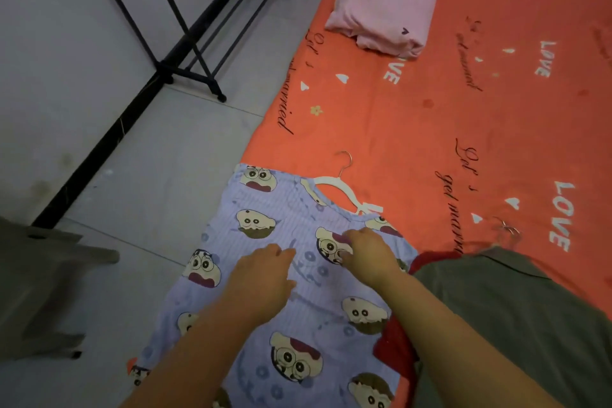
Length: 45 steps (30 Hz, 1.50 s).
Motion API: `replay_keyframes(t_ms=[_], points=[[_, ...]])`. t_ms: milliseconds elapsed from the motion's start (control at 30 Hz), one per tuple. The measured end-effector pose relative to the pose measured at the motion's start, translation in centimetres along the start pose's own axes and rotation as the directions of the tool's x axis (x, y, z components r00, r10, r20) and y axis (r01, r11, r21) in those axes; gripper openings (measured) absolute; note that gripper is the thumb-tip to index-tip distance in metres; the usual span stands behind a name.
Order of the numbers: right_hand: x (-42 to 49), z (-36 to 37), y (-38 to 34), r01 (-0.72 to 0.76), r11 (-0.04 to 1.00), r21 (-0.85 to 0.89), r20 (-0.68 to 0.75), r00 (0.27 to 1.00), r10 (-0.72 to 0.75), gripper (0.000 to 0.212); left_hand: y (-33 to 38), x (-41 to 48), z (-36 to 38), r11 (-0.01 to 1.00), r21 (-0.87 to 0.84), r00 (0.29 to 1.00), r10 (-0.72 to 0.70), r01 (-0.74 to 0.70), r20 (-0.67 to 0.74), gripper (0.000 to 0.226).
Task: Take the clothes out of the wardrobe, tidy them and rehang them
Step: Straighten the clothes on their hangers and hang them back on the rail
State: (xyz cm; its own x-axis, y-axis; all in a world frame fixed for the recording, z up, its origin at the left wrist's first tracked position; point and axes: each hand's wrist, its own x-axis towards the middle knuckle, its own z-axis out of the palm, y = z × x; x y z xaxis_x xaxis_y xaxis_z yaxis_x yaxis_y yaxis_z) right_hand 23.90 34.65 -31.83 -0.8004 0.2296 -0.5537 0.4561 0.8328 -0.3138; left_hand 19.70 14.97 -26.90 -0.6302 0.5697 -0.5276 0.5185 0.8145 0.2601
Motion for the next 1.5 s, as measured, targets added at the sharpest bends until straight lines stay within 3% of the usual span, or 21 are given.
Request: replay_keyframes(t_ms=[367, 500, 633, 733, 867, 967, 1100, 1200, 1267, 1367, 1500], points=[[15.6, 2.3, 3.6, 0.068, 0.996, 0.064, -0.172, 0.984, -0.056, 0.051, -0.8, 9.4, 4.0, 0.997, -0.074, 0.999, -0.019, 0.022, 0.031, 0.051], [17.2, 3.6, 3.8, 0.008, 0.994, 0.111, -0.239, 0.971, 0.019, 0.056, -1.5, 9.7, 5.4, 0.996, -0.088, 0.999, -0.021, 0.024, 0.040, 0.053], [16.3, 3.4, 3.0, 0.040, 0.982, 0.183, -0.302, 0.953, 0.017, 0.041, -2.4, 8.9, 5.7, 0.991, -0.129, 0.999, -0.041, 0.040, -0.006, 0.052], [13.5, 2.4, 1.6, 0.107, 0.964, 0.245, -0.375, 0.927, -0.007, 0.042, -3.0, 7.4, 4.8, 0.987, -0.152, 0.996, -0.056, 0.045, -0.071, 0.053], [8.3, 0.5, -1.3, 0.308, 0.933, 0.183, -0.471, 0.861, -0.192, 0.036, -3.8, 4.5, 2.7, 0.983, -0.179, 0.982, -0.077, 0.045, -0.175, 0.054], [3.9, -0.9, -3.6, 0.372, 0.917, 0.144, -0.498, 0.828, -0.258, 0.020, -4.1, 1.6, 0.7, 0.977, -0.212, 0.957, -0.089, 0.030, -0.277, 0.052], [-2.6, -2.8, -6.9, 0.453, 0.886, 0.096, -0.523, 0.780, -0.342, 0.027, -4.0, -4.1, -2.6, 0.967, -0.256, 0.872, -0.135, 0.012, -0.470, 0.051], [-7.7, -4.1, -11.1, 0.573, 0.817, 0.067, -0.490, 0.732, -0.473, 0.029, -4.5, -9.8, -4.8, 0.970, -0.243, 0.743, -0.138, -0.033, -0.655, 0.050], [-11.1, -4.8, -14.4, 0.639, 0.769, 0.027, -0.472, 0.686, -0.553, 0.026, -5.4, -14.0, -5.7, 0.976, -0.215, 0.663, -0.171, 0.015, -0.729, 0.050], [-17.1, -5.5, -20.2, 0.724, 0.688, -0.043, -0.463, 0.596, -0.656, 0.023, -7.5, -21.2, -6.0, 0.971, -0.213, 0.571, -0.235, 0.107, -0.787, 0.051], [-26.8, -5.2, -28.2, 0.840, 0.517, -0.163, -0.477, 0.392, -0.787, 0.020, -10.3, -33.3, -5.3, 0.949, -0.266, 0.387, -0.312, 0.168, -0.868, 0.046]])
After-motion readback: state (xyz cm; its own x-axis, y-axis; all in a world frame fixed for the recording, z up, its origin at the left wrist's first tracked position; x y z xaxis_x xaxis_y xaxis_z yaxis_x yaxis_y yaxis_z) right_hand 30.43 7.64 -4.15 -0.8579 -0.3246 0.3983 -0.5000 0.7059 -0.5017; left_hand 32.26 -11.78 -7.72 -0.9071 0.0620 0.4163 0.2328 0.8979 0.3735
